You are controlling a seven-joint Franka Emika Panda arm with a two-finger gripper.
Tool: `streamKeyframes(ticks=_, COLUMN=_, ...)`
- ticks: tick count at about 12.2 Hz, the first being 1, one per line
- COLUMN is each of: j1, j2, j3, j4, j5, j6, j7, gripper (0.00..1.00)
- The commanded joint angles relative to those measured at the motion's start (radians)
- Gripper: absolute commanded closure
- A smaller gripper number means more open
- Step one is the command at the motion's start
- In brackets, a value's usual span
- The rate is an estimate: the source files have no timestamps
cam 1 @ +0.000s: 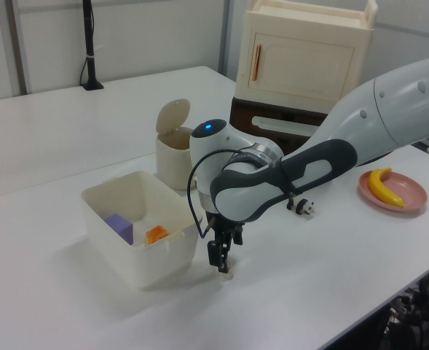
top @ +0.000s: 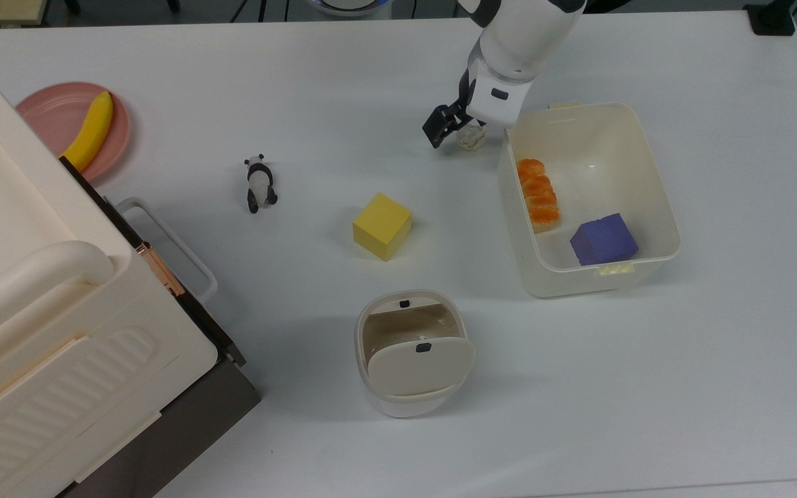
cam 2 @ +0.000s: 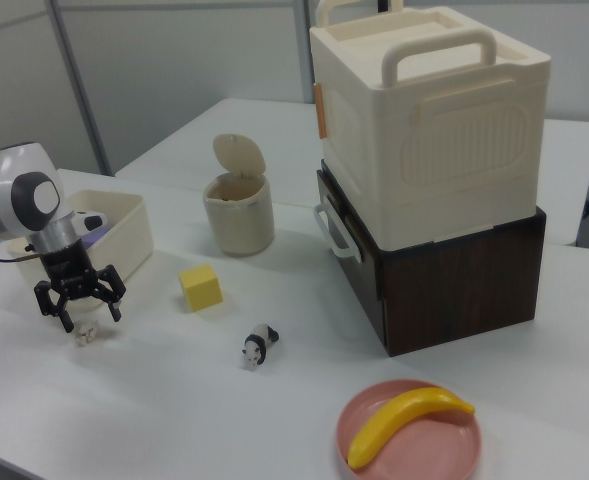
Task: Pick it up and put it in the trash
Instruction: 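Move the open gripper toward the small white paper ball beside the bin, then lower the gripper onto the white paper ball and close on it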
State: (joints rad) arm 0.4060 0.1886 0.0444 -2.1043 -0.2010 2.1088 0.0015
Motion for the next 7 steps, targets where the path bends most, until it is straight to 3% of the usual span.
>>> streamKeyframes(ticks=1, j1=0.019, j2=0.003, j3=-0.002, j4=-0.009, j5=-0.003, j6=0.040, j7=0.028, gripper=0.00)
streamKeyframes(ticks=5, j1=0.019, j2=0.009, j3=0.015, j4=-0.025, j5=-0.002, j6=0.040, j7=0.028, gripper=0.00)
streamKeyframes(ticks=6, j1=0.019, j2=0.009, j3=0.015, j4=-0.025, j5=-0.003, j6=0.040, j7=0.028, gripper=0.11)
streamKeyframes(ticks=7, j1=0.017, j2=0.008, j3=0.015, j4=-0.023, j5=-0.003, j6=0.040, j7=0.026, gripper=0.63)
